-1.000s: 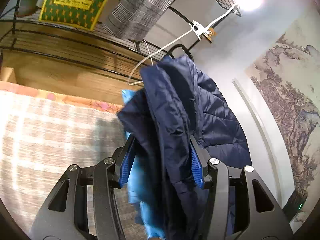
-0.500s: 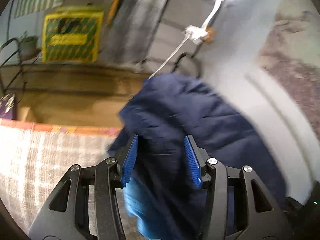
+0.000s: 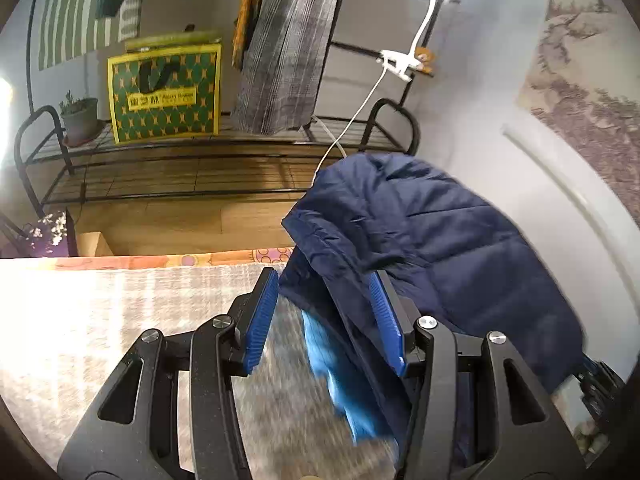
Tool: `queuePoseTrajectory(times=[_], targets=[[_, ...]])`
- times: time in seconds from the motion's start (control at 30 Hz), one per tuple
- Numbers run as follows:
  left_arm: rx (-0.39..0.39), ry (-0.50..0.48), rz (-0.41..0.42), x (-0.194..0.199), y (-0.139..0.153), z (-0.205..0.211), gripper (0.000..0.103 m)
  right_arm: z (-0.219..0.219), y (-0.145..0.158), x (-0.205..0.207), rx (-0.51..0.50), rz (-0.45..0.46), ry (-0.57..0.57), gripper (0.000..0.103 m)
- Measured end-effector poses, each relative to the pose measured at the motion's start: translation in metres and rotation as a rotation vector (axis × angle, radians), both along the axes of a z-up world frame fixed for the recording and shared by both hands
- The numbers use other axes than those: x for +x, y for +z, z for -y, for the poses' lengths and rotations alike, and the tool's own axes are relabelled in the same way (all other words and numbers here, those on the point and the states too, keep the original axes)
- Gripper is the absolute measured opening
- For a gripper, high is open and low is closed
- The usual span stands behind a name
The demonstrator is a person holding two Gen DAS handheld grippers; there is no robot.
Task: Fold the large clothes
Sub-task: 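Lower the jacket bundle onto the blue garment and open both grippers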
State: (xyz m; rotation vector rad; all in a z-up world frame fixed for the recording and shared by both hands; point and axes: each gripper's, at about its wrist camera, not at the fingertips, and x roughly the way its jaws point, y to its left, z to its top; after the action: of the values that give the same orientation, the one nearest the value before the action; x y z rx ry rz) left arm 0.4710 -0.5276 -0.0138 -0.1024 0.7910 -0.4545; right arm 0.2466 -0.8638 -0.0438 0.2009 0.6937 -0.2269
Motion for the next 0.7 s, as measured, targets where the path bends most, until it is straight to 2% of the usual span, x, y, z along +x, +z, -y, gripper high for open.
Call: queuePoseTrajectory(times=[0.27, 0.4, 0.7], targets=[[-0.004, -0.054, 0.061, -0.089, 0.073, -0.048, 0.05, -0.028, 0.061, -0.046, -0.003, 0.065, -0.011, 0.032], [-0.016, -0.059, 0.081, -0.134, 0.105, -0.076, 0.05, -0.043, 0.099, -0.081, -0.006, 0.108, -0.009, 0.039], [-0.024, -0.086, 0.141, -0.242, 0.172, -0.143, 0.05, -0.089, 0.187, -0.159, -0.053, 0.183, 0.015, 0.047]])
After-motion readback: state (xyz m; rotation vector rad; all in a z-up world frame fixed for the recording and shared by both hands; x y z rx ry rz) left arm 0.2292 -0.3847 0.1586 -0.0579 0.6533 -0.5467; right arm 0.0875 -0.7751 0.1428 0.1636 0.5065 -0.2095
